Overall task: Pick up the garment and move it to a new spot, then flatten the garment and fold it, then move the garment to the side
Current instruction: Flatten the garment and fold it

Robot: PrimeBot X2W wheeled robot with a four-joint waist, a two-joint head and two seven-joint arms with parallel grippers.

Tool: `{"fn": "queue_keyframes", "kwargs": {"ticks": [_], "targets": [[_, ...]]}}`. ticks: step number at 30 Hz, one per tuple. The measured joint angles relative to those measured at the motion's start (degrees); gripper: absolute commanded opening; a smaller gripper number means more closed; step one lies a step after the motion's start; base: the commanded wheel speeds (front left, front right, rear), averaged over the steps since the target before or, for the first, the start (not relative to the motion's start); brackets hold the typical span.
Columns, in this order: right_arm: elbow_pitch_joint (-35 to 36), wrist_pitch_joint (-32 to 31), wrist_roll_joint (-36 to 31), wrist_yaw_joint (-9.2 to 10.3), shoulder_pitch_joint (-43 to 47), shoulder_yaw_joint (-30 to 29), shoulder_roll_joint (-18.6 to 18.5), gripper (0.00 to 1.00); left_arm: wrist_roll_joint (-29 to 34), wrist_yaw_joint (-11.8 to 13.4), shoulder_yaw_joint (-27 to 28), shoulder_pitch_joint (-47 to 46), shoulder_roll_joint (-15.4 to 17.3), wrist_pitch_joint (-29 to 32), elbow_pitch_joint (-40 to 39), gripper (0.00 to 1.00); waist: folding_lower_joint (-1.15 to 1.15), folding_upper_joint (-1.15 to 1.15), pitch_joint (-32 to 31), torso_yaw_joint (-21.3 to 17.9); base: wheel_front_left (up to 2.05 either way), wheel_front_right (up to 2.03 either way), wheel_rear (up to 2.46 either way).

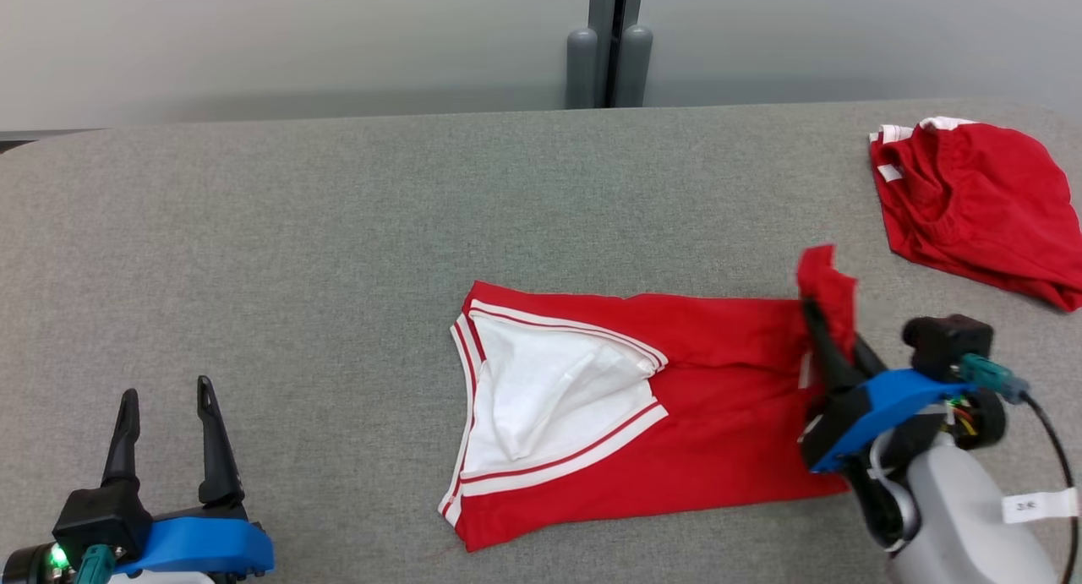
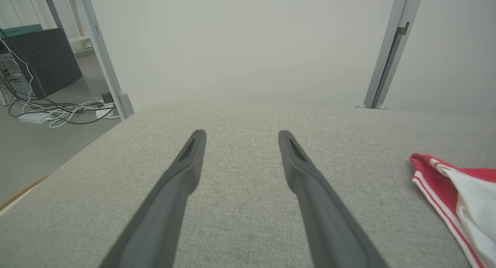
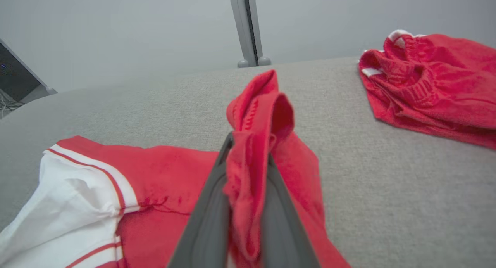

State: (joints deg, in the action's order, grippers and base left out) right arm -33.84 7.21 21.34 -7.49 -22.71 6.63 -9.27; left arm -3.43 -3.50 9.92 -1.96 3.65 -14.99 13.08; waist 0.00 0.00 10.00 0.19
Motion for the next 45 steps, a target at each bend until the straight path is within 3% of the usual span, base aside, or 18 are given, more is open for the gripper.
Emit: {"fn": "queue_keyframes", "kwargs": {"ticks": [5, 12, 29, 36, 37, 38, 39, 45], "targets": [[5.94, -2.61, 1.11, 0.00, 1.20, 4.54, 3.03, 0.00, 0.12, -0.18, 0.08, -0.09, -0.09, 0.00, 0.43, 1.00, 0.00, 0.00, -0.32, 0.32, 0.00, 0.00, 0.00], [7.93, -4.16, 2.48, 0.00, 1.09, 10.94, 5.60, 0.00, 0.42, -0.87, -0.51, -0.89, -0.22, 0.00, 0.89, 1.00, 0.00, 0.00, -0.10, 1.53, 0.00, 0.00, 0.00], [2.36, 1.27, 15.64, 0.00, -6.91, 30.11, 6.41, 0.00, 0.51, -1.41, -0.92, -2.70, -0.41, 0.00, 1.76, 1.00, 0.00, 0.00, 1.19, 4.08, 0.00, 0.00, 0.00], [-2.11, 4.01, 18.70, 0.00, -11.15, 34.45, 6.42, 0.00, 0.51, -1.58, -1.36, -3.72, -0.47, 0.00, 2.52, 1.00, 0.00, 0.00, 1.73, 4.75, 0.00, 0.00, 0.00], [-3.03, 4.19, 18.91, 0.00, -11.40, 35.06, 6.42, 0.27, 0.51, -1.59, -1.38, -3.96, -0.47, 0.00, 2.63, 1.00, 0.00, 0.00, 1.75, 4.80, 0.00, 0.00, 0.00], [-3.99, 3.86, 19.15, 0.00, -11.68, 35.96, 6.39, 0.95, 0.51, -1.60, -1.38, -4.04, -0.47, 0.00, 2.69, 1.00, 0.00, 0.00, 1.74, 4.82, 0.00, 0.00, 0.00], [-4.21, 4.01, 19.68, 0.00, -11.77, 36.72, 6.35, 1.00, 0.51, -1.62, -1.41, -4.03, -0.48, 0.00, 2.79, 1.00, 0.00, 0.00, 1.70, 4.81, 0.00, 0.00, 0.00], [-6.30, 7.08, 18.58, 0.00, -12.37, 36.51, 6.46, 1.00, 0.70, -1.70, -1.36, -3.63, -0.51, 0.00, 3.19, 1.00, 0.00, 0.00, 0.65, 4.00, 0.00, 0.00, 0.00]]}}
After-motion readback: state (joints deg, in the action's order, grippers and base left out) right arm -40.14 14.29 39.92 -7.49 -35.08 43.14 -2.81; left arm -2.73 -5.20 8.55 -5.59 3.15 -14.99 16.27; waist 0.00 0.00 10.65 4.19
